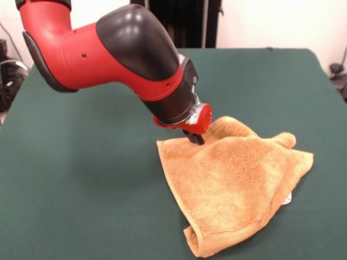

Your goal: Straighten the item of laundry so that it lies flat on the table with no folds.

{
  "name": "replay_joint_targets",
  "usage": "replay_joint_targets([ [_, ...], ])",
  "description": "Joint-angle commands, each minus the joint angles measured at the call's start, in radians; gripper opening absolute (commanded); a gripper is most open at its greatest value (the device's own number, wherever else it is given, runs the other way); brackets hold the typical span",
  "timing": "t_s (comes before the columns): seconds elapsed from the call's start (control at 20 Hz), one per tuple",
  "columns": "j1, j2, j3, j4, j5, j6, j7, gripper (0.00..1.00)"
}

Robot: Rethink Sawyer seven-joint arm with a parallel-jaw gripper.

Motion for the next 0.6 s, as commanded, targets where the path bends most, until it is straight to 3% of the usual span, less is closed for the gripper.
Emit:
replay_joint_targets([
  [0.05, 0.015, 0.066, 0.038, 0.045, -0.073, -0.049, -0.248, 0.00],
  [0.6, 0.003, 0.031, 0.041, -0.023, -0.046, 0.141, -0.320, 0.00],
])
